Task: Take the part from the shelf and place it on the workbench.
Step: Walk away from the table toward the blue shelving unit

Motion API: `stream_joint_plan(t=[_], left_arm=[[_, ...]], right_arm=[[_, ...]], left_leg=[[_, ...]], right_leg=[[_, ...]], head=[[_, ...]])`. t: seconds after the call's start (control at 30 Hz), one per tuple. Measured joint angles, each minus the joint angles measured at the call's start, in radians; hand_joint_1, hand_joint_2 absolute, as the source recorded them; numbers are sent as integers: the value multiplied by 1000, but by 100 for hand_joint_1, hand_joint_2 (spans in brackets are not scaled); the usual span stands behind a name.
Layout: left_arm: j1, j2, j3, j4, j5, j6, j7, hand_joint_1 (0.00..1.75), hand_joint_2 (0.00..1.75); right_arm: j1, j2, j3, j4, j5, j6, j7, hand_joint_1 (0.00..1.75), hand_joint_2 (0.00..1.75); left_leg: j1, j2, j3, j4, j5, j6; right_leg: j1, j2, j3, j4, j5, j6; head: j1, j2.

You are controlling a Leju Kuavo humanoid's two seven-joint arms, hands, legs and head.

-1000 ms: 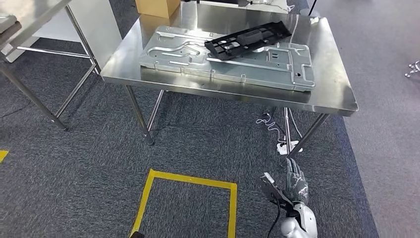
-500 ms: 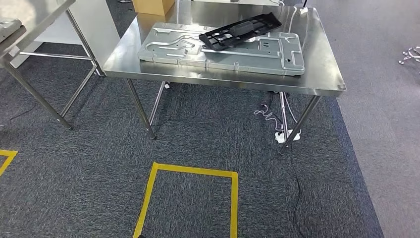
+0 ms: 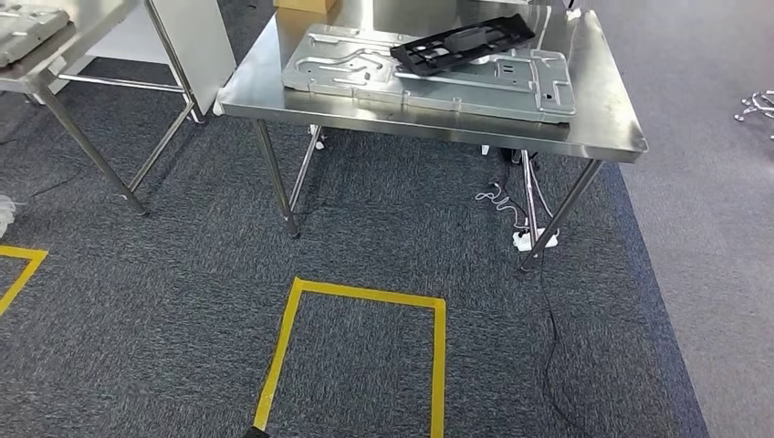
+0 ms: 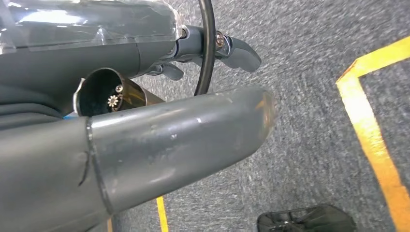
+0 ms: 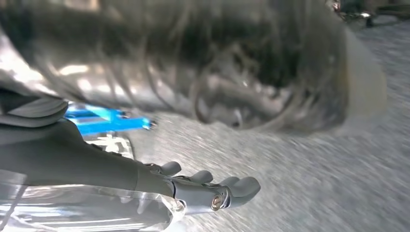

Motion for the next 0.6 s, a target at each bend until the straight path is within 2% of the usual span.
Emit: stream_joint_plan(t=[0.03, 0.07, 0.1, 0.13, 0.2, 0.23, 0.27, 0.3, 0.4, 0.6], left_arm=[[3, 0, 0, 0, 0, 0, 0, 0, 0], [6, 0, 0, 0, 0, 0, 0, 0, 0], [9, 0, 0, 0, 0, 0, 1, 0, 0], [12, 0, 0, 0, 0, 0, 3, 0, 0], [14, 0, 0, 0, -6, 0, 9, 0, 0], [13, 0, 0, 0, -14, 0, 12, 0, 0], [13, 0, -2, 0, -25, 1, 14, 0, 0], [13, 1, -3, 0, -36, 3, 15, 0, 0], [13, 3, -7, 0, -54, 6, 12, 0, 0], [13, 7, -9, 0, -49, 11, 13, 0, 0]], right_arm=[[1, 2, -1, 2, 1, 0, 7, 0, 0], [3, 4, -1, 4, 2, 0, 10, 0, 0], [3, 6, -2, 5, 2, 0, 12, 0, 0], [4, 6, -2, 6, 2, 0, 15, 0, 0], [4, 6, -5, 7, 1, 0, 18, 0, 0], [4, 6, -7, 7, 0, 0, 18, 0, 0], [4, 8, -10, 8, -1, -1, 16, 0, 0], [4, 9, -13, 8, -1, -2, 14, 0, 0], [3, 15, -20, 9, -2, -3, 9, 0, 0], [3, 15, -22, 10, -1, -6, -7, 0, 0]], left_leg=[[-2, 1, -6, 1, 5, 2], [-3, 2, -12, 3, 9, 2], [-5, 3, -16, 5, 11, 2], [-6, 3, -19, 7, 13, 2], [-8, 2, -20, 8, 12, -1], [-10, 2, -20, 10, 12, -4], [-12, 2, -22, 14, 10, -6], [-13, 3, -26, 17, 9, -9], [-13, 4, -32, 21, 9, -12], [-11, 4, -36, 19, 11, -19]], right_leg=[[0, 1, -25, 70, -38, 2], [0, 2, -41, 123, -61, 4], [0, 2, -39, 141, -63, 3], [1, 2, -16, 117, -47, 0], [6, 4, 69, -16, 10, -15], [9, 4, 104, -79, 30, -23], [11, 5, 128, -126, 37, -27], [12, 5, 136, -147, 34, -27], [14, 5, 137, -154, 29, -19], [16, 5, 134, -146, 26, -28]], head=[[0, 0], [0, 0], [0, 0], [0, 0], [0, 0], [0, 0], [0, 0], [-1, 0], [-3, 0], [-2, 0]])
